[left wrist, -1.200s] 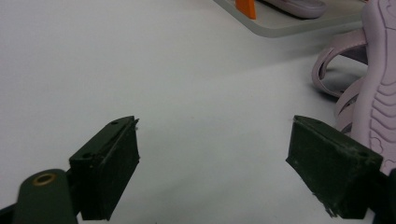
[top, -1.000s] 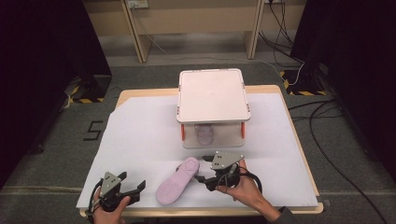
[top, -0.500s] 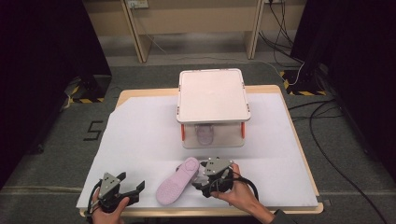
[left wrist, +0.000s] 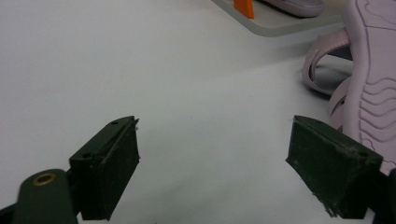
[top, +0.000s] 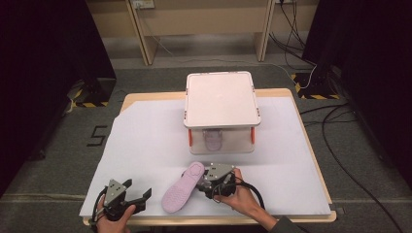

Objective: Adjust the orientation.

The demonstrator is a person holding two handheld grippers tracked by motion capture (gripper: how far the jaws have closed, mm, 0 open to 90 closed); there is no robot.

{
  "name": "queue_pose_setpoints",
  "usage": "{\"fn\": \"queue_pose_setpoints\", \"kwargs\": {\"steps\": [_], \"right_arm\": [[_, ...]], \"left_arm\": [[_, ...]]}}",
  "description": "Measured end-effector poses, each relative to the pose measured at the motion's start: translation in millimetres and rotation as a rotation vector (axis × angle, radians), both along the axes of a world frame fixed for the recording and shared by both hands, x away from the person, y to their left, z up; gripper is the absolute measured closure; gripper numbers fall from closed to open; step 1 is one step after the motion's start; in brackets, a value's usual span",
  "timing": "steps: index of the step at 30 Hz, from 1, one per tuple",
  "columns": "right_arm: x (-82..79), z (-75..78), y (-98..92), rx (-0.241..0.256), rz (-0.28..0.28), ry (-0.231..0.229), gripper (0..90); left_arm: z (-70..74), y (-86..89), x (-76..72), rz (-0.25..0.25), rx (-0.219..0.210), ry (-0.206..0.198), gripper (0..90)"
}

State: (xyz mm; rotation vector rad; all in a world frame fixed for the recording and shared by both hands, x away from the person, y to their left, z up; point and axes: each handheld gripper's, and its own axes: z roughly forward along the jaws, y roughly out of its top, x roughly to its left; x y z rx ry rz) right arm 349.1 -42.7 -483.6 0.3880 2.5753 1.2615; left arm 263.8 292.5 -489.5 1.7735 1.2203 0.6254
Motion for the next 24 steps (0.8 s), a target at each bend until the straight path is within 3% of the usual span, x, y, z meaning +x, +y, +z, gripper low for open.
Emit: {"fn": "queue_pose_setpoints", "kwargs": {"steps": [3, 4, 13, 14, 17, 18, 19, 21, 22, 23, 24], "right_arm": [[-0.8, 0.3, 2.2, -0.008, 0.002, -0.032, 47.8], [-3.4, 1.5, 3.9, -0.020, 0.005, -0.065, 50.4], [-11.6, 5.6, 4.2, -0.099, 0.024, -0.130, 57.7], [-14.6, 6.5, 3.4, -0.130, 0.038, -0.161, 66.8], [-18.0, 10.1, 2.4, -0.146, 0.047, -0.159, 71.8], [-16.4, 13.5, -1.7, -0.120, 0.067, -0.167, 87.9], [-14.3, 14.1, -3.1, -0.111, 0.080, -0.163, 89.1], [-13.4, 13.8, -3.5, -0.123, 0.084, -0.170, 88.8], [-10.3, 13.3, -4.0, -0.088, 0.063, -0.116, 79.8], [-10.3, 13.3, -4.0, -0.088, 0.063, -0.116, 79.8], [-9.5, 13.3, -4.0, -0.075, 0.058, -0.088, 77.2]], "left_arm": [[0.3, -0.2, 0.1, 0.000, -0.001, -0.002, 15.8], [0.1, -0.2, -0.1, -0.001, -0.001, 0.000, 15.8], [0.7, 0.6, -0.3, 0.004, -0.006, -0.007, 15.8], [0.6, 0.5, -0.5, 0.002, -0.007, -0.004, 15.8], [0.7, 0.7, -0.4, 0.004, -0.007, -0.007, 15.8], [0.6, 0.7, -0.1, 0.005, -0.008, -0.006, 15.8], [0.6, 0.7, -0.1, 0.005, -0.008, -0.006, 15.8], [0.2, 0.3, -0.2, 0.000, 0.000, 0.001, 15.8], [0.5, -0.1, -0.3, 0.000, -0.001, 0.000, 15.8], [0.8, 0.0, -0.3, 0.000, 0.001, -0.001, 15.8], [0.6, -0.1, -0.1, 0.001, -0.003, -0.006, 15.8]]}}
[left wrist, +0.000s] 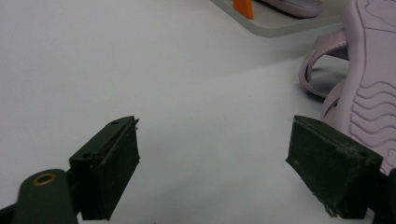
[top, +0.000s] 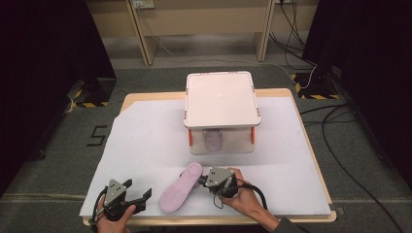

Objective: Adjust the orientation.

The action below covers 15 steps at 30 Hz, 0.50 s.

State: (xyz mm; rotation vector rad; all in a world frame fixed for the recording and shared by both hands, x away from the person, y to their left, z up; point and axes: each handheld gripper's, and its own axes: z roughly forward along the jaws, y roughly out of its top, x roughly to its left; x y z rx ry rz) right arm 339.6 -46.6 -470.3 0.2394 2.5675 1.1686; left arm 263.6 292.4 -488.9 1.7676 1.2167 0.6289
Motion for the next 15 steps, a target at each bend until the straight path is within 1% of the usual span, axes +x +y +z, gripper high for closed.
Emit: {"fn": "queue_pose_setpoints", "kwargs": {"steps": [1, 2, 3, 4, 5, 6, 7, 8, 9, 10, 11, 13, 14, 15], "right_arm": [[1.3, 0.2, -0.3, 0.012, -0.005, 0.030, 72.1], [4.5, 0.3, -2.5, 0.036, -0.041, 0.079, 61.4], [4.5, 0.3, -2.5, 0.036, -0.041, 0.079, 61.4], [6.3, 0.0, -4.4, 0.060, -0.061, 0.109, 58.4], [7.9, -0.9, -5.9, 0.080, -0.069, 0.128, 55.9], [9.8, -1.5, -7.3, 0.080, -0.062, 0.122, 54.5], [10.4, -2.5, -8.0, 0.093, -0.051, 0.128, 53.1], [9.6, -3.2, -7.2, 0.095, -0.043, 0.133, 50.4], [9.6, -3.2, -7.2, 0.095, -0.043, 0.133, 50.4], [7.5, -3.5, -4.4, 0.088, -0.037, 0.130, 45.3], [7.5, -3.5, -4.4, 0.088, -0.037, 0.130, 45.3], [5.7, -3.8, -1.7, 0.090, -0.037, 0.129, 41.0], [5.2, -4.3, 0.1, 0.098, -0.035, 0.128, 40.0], [4.9, -4.6, 1.8, 0.100, -0.037, 0.125, 40.2]], "left_arm": [[0.1, 0.1, -0.3, 0.000, -0.001, 0.004, 15.8], [-0.4, 0.5, -0.1, 0.000, -0.002, 0.003, 15.8], [-0.5, 0.9, -0.1, 0.003, -0.004, 0.003, 15.8], [-0.4, 1.2, -0.1, 0.005, -0.004, 0.001, 15.8], [-0.3, 1.2, 0.0, 0.005, -0.005, 0.001, 15.8], [-0.4, 0.9, -0.1, 0.003, -0.005, 0.001, 15.8], [-0.4, 0.7, -0.1, 0.001, -0.003, 0.003, 15.8], [0.1, 0.5, -0.2, 0.000, -0.002, 0.005, 15.8], [0.1, 0.5, -0.2, 0.000, -0.002, 0.005, 15.8], [0.0, 0.4, -0.1, 0.002, -0.004, 0.001, 15.8], [-0.1, 0.4, -0.1, 0.002, -0.002, 0.004, 15.8], [-0.5, 0.6, 0.1, 0.000, 0.001, 0.006, 15.8], [-0.6, 0.4, 0.3, 0.002, 0.000, 0.002, 15.8], [-0.2, 0.2, 0.1, 0.003, 0.000, 0.004, 15.8]]}}
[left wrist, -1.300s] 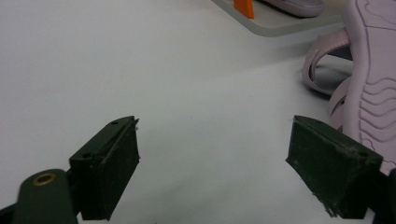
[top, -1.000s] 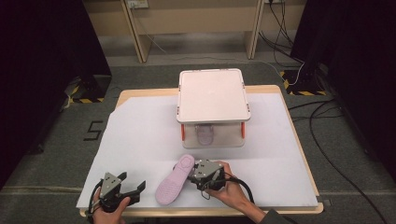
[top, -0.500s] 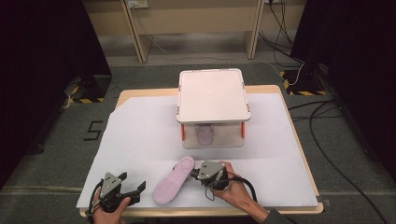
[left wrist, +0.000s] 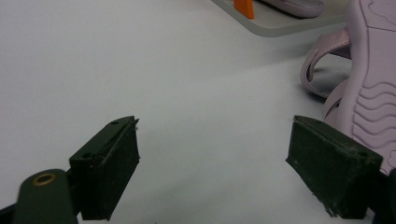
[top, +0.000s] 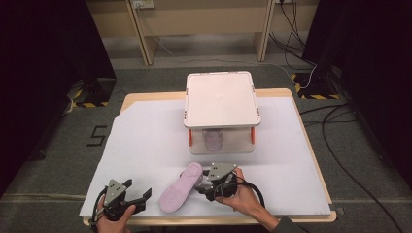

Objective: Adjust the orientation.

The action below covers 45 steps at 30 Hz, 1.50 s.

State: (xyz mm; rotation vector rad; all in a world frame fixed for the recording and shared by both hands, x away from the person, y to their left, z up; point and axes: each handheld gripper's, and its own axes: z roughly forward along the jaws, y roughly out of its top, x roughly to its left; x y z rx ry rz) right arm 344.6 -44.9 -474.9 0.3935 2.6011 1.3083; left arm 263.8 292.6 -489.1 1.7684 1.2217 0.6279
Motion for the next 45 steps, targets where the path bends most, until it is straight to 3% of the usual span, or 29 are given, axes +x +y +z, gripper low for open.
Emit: {"fn": "queue_pose_setpoints", "kwargs": {"steps": [3, 7, 14, 18, 22, 27, 28, 29, 37, 41, 45], "right_arm": [[0.2, -2.6, 7.0, -0.009, 0.000, -0.017, 40.2], [3.1, -7.2, 18.6, -0.042, -0.015, -0.075, 42.4], [11.8, -9.2, 28.2, -0.041, -0.033, -0.089, 49.6], [6.6, -4.2, 29.1, -0.061, -0.029, -0.133, 56.6], [3.7, -0.6, 26.4, -0.062, -0.029, -0.118, 59.3], [-9.1, 13.6, 1.9, -0.068, -0.034, -0.098, 61.9], [-14.4, 20.2, -13.8, -0.079, -0.061, -0.081, 62.6], [-14.4, 20.2, -13.8, -0.079, -0.061, -0.081, 62.6], [-31.8, 28.9, -90.8, -0.066, -0.203, 0.003, 62.5], [-35.3, 34.2, -109.9, -0.049, -0.233, 0.046, 62.4], [-34.4, 33.8, -114.7, -0.043, -0.250, 0.093, 61.8]], "left_arm": [[-0.6, -0.3, 0.2, -0.005, 0.003, 0.003, 15.8], [-0.2, 0.0, 0.0, -0.001, 0.003, 0.003, 15.8], [0.0, 0.3, -0.2, -0.001, 0.004, 0.003, 15.8], [0.1, 1.1, -0.5, 0.001, -0.002, -0.003, 15.8], [0.8, 1.6, -0.8, 0.002, -0.005, -0.005, 15.8], [0.4, 2.2, -0.9, 0.004, -0.009, -0.009, 15.8], [0.3, 2.2, -0.9, 0.003, -0.008, -0.009, 15.8], [0.6, 2.2, -1.2, 0.000, -0.004, -0.004, 15.8], [0.8, -0.6, -0.8, 0.000, 0.006, -0.007, 15.8], [0.6, -0.1, -0.9, 0.004, 0.007, -0.006, 15.9], [0.4, 0.3, -0.8, 0.004, 0.006, -0.002, 15.9]]}}
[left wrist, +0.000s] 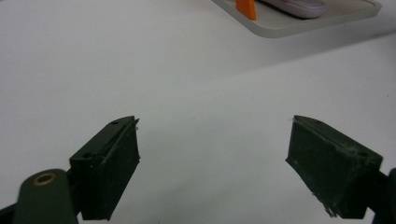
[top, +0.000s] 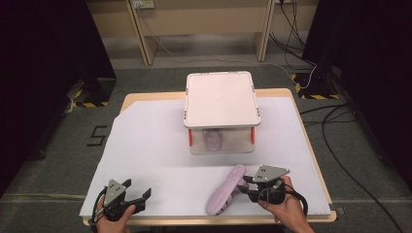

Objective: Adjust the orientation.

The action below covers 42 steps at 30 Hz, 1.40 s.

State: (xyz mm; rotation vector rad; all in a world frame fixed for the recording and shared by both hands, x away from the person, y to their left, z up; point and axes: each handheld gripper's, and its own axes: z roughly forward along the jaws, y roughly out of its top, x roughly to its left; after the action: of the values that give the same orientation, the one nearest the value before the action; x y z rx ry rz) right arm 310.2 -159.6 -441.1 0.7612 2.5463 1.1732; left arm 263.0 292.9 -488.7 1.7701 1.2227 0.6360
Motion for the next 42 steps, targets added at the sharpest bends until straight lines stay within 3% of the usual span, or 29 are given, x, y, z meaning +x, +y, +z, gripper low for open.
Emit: {"fn": "queue_pose_setpoints", "kwargs": {"steps": [3, 11, 20, 24, 28, 34, 37, 42], "right_arm": [[4.2, -1.9, 4.5, 0.032, -0.033, 0.026, 59.6], [28.6, -4.4, 22.9, 0.080, -0.062, -0.023, 55.6], [55.9, -10.2, 40.7, 0.144, -0.051, -0.038, 54.3], [65.7, -17.5, 48.5, 0.136, -0.038, -0.005, 48.0], [70.1, -23.4, 52.1, 0.163, -0.043, 0.014, 44.7], [64.1, -8.5, 42.2, 0.178, -0.017, -0.031, 44.9], [62.8, -3.1, 36.8, 0.159, 0.004, -0.039, 46.0], [65.6, -11.6, 37.7, 0.137, 0.006, -0.026, 45.7]], "left_arm": [[-0.6, -1.1, 0.5, -0.003, 0.003, 0.003, 15.9], [-2.1, -1.9, 1.4, -0.002, 0.003, 0.010, 15.9], [-2.0, -0.8, 1.3, -0.004, 0.004, 0.011, 15.9], [-1.7, -1.6, 1.1, -0.004, 0.003, 0.005, 15.9], [-0.1, -0.2, 0.5, -0.001, -0.002, 0.002, 15.9], [0.3, 0.7, 0.0, -0.002, -0.003, -0.002, 15.9], [0.1, 0.1, 0.5, -0.002, -0.003, 0.001, 15.9], [0.1, -0.5, 0.6, -0.004, -0.001, -0.004, 15.9]]}}
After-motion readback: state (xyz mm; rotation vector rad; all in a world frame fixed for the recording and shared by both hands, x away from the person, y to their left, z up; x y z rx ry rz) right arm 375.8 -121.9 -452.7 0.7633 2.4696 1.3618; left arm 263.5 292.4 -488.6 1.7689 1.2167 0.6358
